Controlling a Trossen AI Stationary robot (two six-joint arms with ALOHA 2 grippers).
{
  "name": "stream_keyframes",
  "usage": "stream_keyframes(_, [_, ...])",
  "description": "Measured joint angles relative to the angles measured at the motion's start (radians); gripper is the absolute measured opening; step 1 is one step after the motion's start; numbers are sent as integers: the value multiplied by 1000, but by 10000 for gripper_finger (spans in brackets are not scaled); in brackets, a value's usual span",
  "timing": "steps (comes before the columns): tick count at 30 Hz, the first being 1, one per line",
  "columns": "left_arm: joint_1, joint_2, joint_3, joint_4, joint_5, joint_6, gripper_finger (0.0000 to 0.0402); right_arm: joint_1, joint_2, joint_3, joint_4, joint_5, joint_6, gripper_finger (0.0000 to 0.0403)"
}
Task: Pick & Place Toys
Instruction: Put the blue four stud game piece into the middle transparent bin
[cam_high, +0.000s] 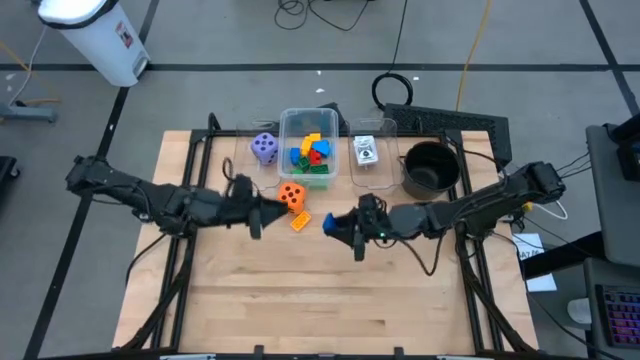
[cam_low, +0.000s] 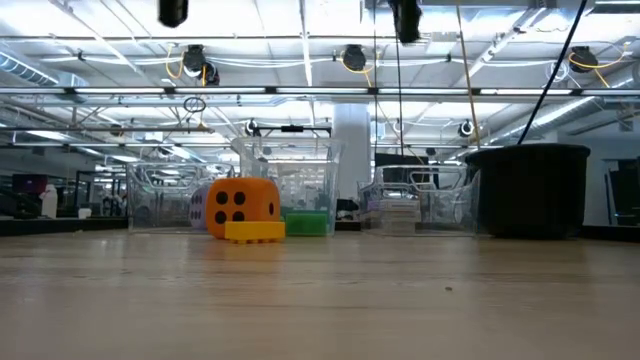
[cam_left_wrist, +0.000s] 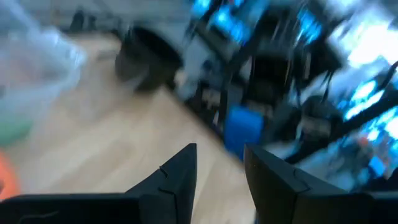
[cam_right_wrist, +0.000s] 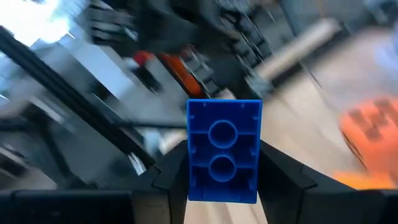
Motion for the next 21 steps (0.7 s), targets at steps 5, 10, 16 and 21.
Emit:
stream_keyframes(5, [82, 15, 0, 249, 15, 105, 136, -5, 8, 0, 273, 1, -101, 143])
stream_keyframes(10, [147, 42, 1, 386, 135, 125, 160, -14, 31, -1, 362, 3, -110, 140])
stream_keyframes(16, [186, 109, 0, 475, 296, 116, 232, -19, 50, 0, 439, 23, -111, 143])
stream_keyframes(21, [186, 169, 0, 555, 308, 121, 272, -26, 59, 0, 457, 23, -93, 140])
